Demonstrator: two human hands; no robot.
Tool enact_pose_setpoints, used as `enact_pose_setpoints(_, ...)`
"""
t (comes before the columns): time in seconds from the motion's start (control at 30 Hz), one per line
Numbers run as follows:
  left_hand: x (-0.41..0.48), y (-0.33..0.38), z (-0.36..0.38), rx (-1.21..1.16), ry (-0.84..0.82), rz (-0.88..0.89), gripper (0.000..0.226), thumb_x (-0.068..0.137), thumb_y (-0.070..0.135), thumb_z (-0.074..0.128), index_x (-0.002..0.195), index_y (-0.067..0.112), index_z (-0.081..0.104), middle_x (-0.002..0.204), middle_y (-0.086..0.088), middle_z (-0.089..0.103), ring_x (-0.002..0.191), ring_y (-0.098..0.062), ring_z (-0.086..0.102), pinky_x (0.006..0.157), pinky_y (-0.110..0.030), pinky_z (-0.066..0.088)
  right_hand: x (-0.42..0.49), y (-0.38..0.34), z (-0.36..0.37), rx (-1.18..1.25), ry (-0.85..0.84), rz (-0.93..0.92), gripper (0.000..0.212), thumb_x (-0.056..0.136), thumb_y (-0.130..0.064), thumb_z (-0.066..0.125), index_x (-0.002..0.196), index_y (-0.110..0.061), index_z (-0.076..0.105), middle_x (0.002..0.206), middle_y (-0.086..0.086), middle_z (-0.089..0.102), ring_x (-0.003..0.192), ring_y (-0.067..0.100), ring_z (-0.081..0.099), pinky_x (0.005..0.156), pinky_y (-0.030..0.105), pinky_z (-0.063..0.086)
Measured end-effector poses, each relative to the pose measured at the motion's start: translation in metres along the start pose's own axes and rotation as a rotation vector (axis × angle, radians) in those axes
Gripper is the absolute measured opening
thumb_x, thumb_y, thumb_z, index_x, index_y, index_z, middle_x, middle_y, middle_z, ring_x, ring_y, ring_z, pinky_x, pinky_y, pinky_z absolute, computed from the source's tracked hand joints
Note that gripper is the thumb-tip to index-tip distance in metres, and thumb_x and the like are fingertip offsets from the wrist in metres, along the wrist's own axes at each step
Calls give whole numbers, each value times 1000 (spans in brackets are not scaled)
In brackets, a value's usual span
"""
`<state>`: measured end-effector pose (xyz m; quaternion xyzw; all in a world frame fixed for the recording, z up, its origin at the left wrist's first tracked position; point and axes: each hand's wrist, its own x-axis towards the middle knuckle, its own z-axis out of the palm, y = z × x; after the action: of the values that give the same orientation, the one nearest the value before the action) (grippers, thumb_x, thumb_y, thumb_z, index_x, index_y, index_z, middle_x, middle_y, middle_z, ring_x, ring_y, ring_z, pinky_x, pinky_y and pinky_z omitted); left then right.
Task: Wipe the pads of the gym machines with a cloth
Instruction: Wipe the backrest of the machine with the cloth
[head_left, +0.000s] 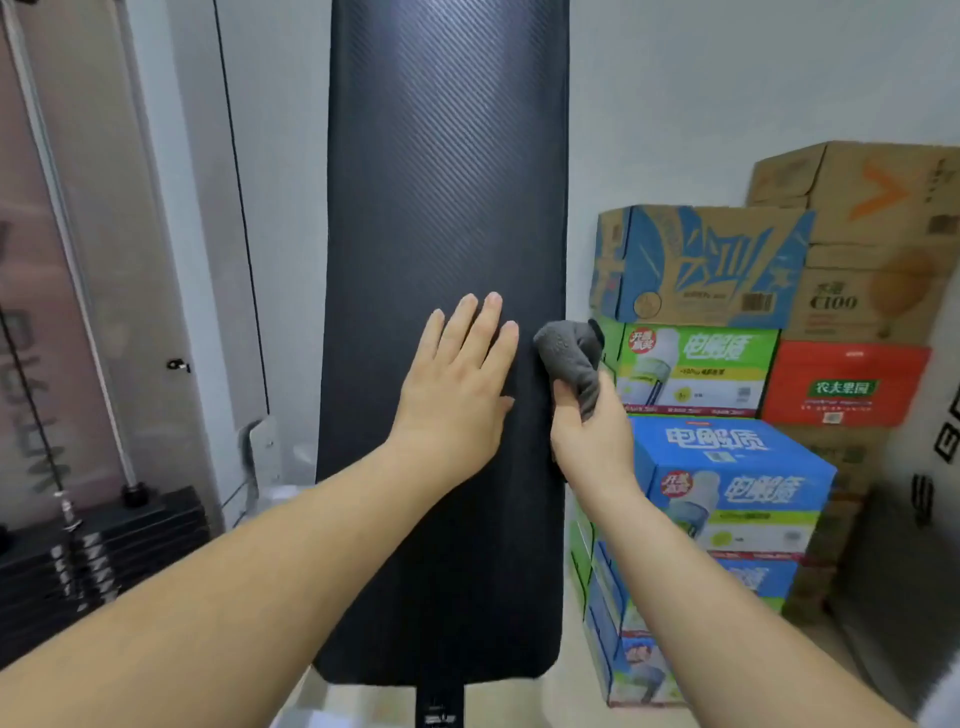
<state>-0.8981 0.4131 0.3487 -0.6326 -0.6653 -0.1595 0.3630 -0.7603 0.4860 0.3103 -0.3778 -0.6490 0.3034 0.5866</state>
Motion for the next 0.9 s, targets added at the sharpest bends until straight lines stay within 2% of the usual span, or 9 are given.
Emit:
enact_pose_setpoints(0.17, -102, 41, 34, -291, -17, 9, 65, 88, 15, 64, 151, 8, 47, 169, -17, 21, 156, -36, 18, 128, -52, 15, -99, 64, -8, -19, -20, 99, 17, 105, -30, 53, 120, -38, 52, 106, -16, 60, 100, 8, 55, 85, 28, 40)
enact_pose_setpoints(0.27, -153, 54, 42, -384, -73, -21, 61, 85, 5, 62, 144, 9, 53, 168, -16, 23, 155, -36, 20, 127, -51, 17, -151, 97, -7, -56, -34, 222, 14, 102, -43, 51, 115, -39, 48, 109, -2, 67, 106, 24, 64, 88, 41, 52)
enact_pose_setpoints(0.3, -167, 57, 43, -411, -84, -27, 60, 84, 3, 62, 143, 9, 54, 168, -16, 23, 155, -36, 22, 127, -51, 17, -165, 104, -7, -72, -42, 258, 27, 98, -50, 49, 120, -35, 48, 115, 5, 68, 110, 30, 64, 93, 48, 54)
enact_pose_setpoints(0.37, -190, 59, 43, -447, -105, -43, 58, 83, 0, 63, 141, 9, 56, 166, -15, 27, 153, -35, 26, 127, -51, 21, -186, 109, -11, -60, -69, 339, 41, 97, -52, 48, 131, -30, 46, 125, 10, 65, 117, 32, 62, 101, 55, 52)
enact_pose_setpoints(0.43, -209, 53, 41, -460, -89, -90, 55, 82, -3, 66, 135, 8, 60, 160, -15, 38, 147, -34, 35, 123, -51, 30, -192, 111, -17, -15, -51, 447, 33, 104, -41, 51, 134, -26, 49, 127, 7, 63, 119, 29, 60, 104, 53, 50)
enact_pose_setpoints(0.57, -234, 29, 34, -462, -49, -260, 39, 81, -3, 68, 118, 8, 68, 128, -8, 59, 115, -31, 55, 93, -47, 54, -170, 104, -23, 67, 144, 432, 15, 103, -34, 54, 116, -27, 51, 124, 2, 61, 115, 27, 59, 102, 44, 47)
enact_pose_setpoints(0.63, -242, 26, 31, -482, -59, -343, 29, 85, 2, 64, 111, 13, 67, 116, 0, 58, 103, -23, 54, 84, -42, 54, -161, 98, -9, 21, 140, 395, 25, 104, -36, 53, 126, -25, 50, 133, 8, 55, 122, 31, 55, 102, 43, 45)
enact_pose_setpoints(0.73, -255, 22, 32, -564, -77, -461, 24, 90, 5, 59, 109, 18, 66, 112, 7, 54, 103, -14, 53, 87, -35, 53, -172, 89, 17, -106, 148, 447, 52, 105, -40, 51, 151, -21, 36, 150, 13, 40, 133, 36, 47, 102, 44, 43)
enact_pose_setpoints(0.9, -286, 0, 45, -579, -154, -594, 25, 91, 5, 59, 112, 19, 64, 113, 8, 50, 105, -15, 53, 88, -32, 51, -208, 90, 35, -298, 174, 453, 51, 102, -32, 58, 148, -20, 39, 138, 16, 35, 127, 36, 40, 95, 38, 40)
